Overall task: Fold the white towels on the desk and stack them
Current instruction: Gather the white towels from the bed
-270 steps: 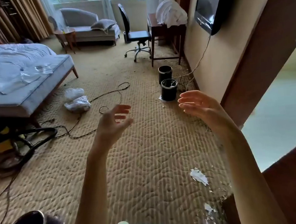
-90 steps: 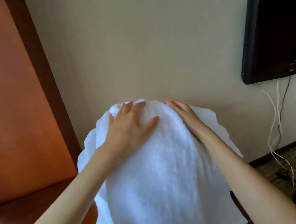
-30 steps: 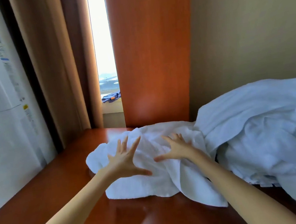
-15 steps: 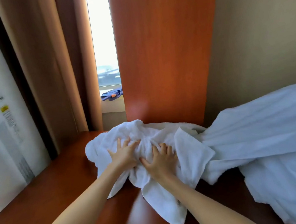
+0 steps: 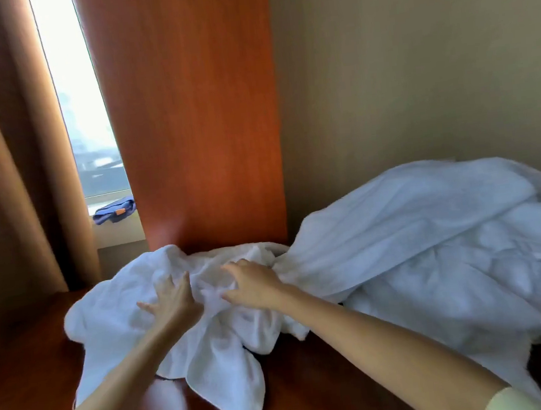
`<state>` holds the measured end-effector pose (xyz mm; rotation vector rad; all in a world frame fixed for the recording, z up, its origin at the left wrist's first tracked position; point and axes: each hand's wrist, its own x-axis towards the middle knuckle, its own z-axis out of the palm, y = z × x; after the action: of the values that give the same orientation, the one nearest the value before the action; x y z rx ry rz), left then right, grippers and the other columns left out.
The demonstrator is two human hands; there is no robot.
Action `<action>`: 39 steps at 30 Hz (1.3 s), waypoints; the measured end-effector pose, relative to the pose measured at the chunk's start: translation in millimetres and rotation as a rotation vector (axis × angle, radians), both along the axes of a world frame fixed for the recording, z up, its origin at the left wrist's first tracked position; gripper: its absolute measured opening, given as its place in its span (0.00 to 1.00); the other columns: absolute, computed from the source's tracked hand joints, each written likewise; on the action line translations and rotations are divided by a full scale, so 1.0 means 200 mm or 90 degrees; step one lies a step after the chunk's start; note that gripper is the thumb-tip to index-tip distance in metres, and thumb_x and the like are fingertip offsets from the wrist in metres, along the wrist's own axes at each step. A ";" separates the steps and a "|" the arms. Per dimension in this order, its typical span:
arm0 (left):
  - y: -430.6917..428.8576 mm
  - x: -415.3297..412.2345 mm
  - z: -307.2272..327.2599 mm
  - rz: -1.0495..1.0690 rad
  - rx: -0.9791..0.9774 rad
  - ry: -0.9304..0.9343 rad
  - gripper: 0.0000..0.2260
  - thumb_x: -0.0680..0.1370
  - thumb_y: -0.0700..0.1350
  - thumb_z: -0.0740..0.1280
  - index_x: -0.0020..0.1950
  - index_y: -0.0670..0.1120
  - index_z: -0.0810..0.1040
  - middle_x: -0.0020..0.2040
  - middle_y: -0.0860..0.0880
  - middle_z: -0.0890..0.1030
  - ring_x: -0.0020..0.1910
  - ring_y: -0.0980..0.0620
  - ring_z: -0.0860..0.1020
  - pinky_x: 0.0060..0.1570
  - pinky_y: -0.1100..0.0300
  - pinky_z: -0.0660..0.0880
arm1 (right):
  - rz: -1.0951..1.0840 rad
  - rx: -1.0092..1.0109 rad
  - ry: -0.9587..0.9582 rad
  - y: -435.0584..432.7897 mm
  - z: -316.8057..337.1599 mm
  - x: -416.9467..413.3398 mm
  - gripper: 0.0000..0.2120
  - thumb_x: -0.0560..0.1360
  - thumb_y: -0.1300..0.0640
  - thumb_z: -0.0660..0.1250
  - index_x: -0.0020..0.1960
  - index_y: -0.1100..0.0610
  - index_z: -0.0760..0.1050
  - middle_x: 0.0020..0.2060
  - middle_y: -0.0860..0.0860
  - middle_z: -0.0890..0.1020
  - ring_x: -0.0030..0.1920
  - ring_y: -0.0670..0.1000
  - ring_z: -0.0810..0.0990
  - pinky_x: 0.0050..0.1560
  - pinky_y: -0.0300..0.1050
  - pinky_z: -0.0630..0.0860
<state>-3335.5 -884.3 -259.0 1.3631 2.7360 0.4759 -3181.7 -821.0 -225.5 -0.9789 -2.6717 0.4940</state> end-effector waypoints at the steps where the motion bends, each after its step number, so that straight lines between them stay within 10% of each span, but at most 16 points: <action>1: 0.03 0.10 0.07 -0.053 0.049 -0.008 0.31 0.76 0.42 0.62 0.77 0.49 0.55 0.77 0.42 0.52 0.77 0.41 0.48 0.71 0.34 0.53 | -0.014 0.047 0.029 0.01 0.08 0.09 0.27 0.78 0.48 0.64 0.74 0.52 0.64 0.69 0.54 0.70 0.66 0.56 0.71 0.61 0.52 0.71; 8: 0.23 1.05 0.63 -0.515 0.235 -0.225 0.27 0.77 0.50 0.69 0.74 0.47 0.66 0.69 0.49 0.68 0.69 0.50 0.65 0.63 0.66 0.60 | -0.293 0.310 0.118 0.23 0.55 0.92 0.22 0.76 0.48 0.66 0.69 0.49 0.71 0.64 0.51 0.75 0.66 0.54 0.71 0.66 0.48 0.62; 10: 0.27 1.26 0.70 -0.526 0.176 -0.310 0.33 0.73 0.59 0.71 0.75 0.51 0.65 0.71 0.52 0.65 0.71 0.51 0.63 0.68 0.61 0.60 | -0.450 0.328 0.069 0.28 0.59 1.18 0.30 0.72 0.38 0.67 0.70 0.47 0.69 0.67 0.53 0.72 0.69 0.54 0.67 0.70 0.51 0.54; 16: 0.41 1.48 0.62 -0.401 0.038 -0.272 0.58 0.66 0.64 0.75 0.78 0.50 0.35 0.79 0.44 0.41 0.78 0.41 0.43 0.75 0.45 0.49 | -0.639 0.042 0.157 0.34 0.64 1.66 0.57 0.59 0.20 0.63 0.78 0.50 0.52 0.77 0.58 0.52 0.77 0.63 0.46 0.69 0.73 0.43; 20: 0.48 1.45 0.58 -0.387 0.082 -0.328 0.61 0.64 0.61 0.78 0.78 0.50 0.36 0.79 0.45 0.48 0.78 0.42 0.48 0.75 0.44 0.51 | -0.610 -0.145 0.253 0.39 0.59 1.82 0.65 0.52 0.18 0.64 0.79 0.50 0.49 0.78 0.55 0.53 0.77 0.59 0.51 0.74 0.62 0.52; 26: 0.53 1.44 0.52 -0.352 0.185 -0.275 0.52 0.63 0.59 0.79 0.77 0.44 0.54 0.71 0.44 0.67 0.69 0.44 0.67 0.64 0.51 0.69 | -0.408 -0.191 0.359 0.34 0.52 1.70 0.61 0.48 0.28 0.76 0.75 0.49 0.61 0.71 0.53 0.69 0.71 0.56 0.68 0.71 0.55 0.65; 32: 0.41 1.42 0.55 -0.440 0.324 -0.207 0.31 0.67 0.51 0.78 0.65 0.46 0.69 0.54 0.50 0.78 0.53 0.48 0.76 0.46 0.58 0.68 | -0.469 0.015 0.473 0.22 0.46 1.64 0.36 0.64 0.50 0.80 0.67 0.52 0.68 0.55 0.46 0.76 0.59 0.51 0.76 0.54 0.44 0.73; 39: 0.14 1.16 0.83 -0.465 0.434 0.084 0.13 0.71 0.44 0.69 0.55 0.48 0.76 0.50 0.49 0.80 0.48 0.43 0.78 0.40 0.58 0.65 | -0.390 0.099 0.645 0.08 0.58 1.27 0.29 0.63 0.52 0.78 0.60 0.51 0.70 0.51 0.45 0.78 0.54 0.52 0.78 0.55 0.50 0.76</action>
<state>-3102.7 -857.0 -93.6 2.4363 1.9529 1.3237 -2927.2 -804.3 -109.2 -1.0418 -1.4136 0.4535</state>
